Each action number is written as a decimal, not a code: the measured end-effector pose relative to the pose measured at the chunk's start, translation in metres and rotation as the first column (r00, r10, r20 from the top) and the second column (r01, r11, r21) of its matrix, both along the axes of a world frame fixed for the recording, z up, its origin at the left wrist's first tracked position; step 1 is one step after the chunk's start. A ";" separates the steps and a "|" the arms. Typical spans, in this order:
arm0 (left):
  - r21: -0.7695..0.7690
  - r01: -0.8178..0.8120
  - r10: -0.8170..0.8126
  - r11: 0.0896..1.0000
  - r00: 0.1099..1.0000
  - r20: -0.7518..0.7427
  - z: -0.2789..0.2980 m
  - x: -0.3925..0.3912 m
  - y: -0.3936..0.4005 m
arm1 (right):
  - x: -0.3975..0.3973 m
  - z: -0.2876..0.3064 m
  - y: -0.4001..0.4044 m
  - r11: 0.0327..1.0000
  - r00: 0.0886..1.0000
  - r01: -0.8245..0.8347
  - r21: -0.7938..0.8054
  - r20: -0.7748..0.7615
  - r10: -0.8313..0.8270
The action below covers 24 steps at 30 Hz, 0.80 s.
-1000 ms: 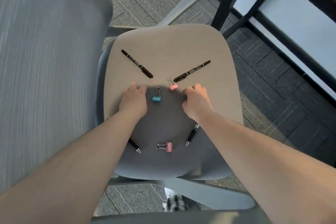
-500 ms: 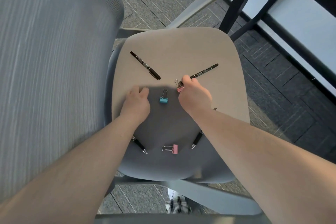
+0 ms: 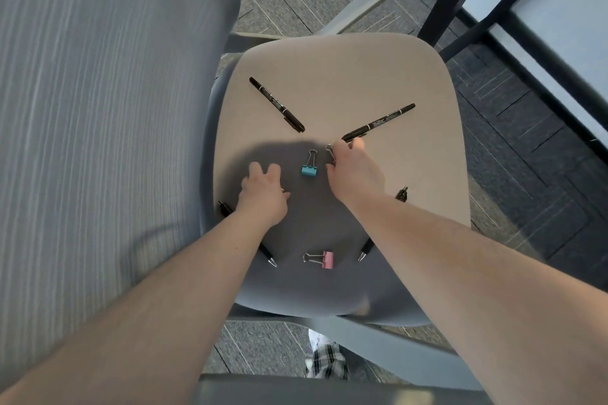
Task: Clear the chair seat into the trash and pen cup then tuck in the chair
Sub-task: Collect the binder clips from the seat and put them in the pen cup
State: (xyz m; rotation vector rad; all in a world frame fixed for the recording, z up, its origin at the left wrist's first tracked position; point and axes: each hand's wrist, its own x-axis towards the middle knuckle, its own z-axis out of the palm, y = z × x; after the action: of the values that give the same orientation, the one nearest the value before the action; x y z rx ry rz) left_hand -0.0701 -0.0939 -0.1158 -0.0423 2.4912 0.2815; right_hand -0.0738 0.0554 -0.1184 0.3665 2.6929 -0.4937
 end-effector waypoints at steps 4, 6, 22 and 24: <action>0.010 0.029 -0.030 1.000 0.999 0.039 0.003 0.000 0.006 | 0.003 -0.001 0.001 1.000 0.999 -0.009 -0.015 0.045 0.009; 0.002 0.033 -0.034 0.999 0.998 0.051 0.008 0.000 0.007 | 0.004 0.002 0.001 0.999 0.999 -0.003 -0.041 0.039 0.005; 0.248 0.271 -0.311 0.930 0.940 0.138 0.026 0.025 0.000 | 0.000 0.003 -0.017 0.965 0.999 -0.020 -0.261 0.031 0.029; 0.258 0.326 -0.369 0.910 0.918 0.143 0.025 0.032 0.002 | 0.004 -0.001 -0.017 0.969 0.991 -0.101 -0.224 0.064 0.118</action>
State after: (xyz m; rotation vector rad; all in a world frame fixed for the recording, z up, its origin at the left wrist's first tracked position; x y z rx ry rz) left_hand -0.0377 -0.0916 -0.0913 0.4499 2.2101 0.3912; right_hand -0.0701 0.0389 -0.1197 0.1697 2.5340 -0.7219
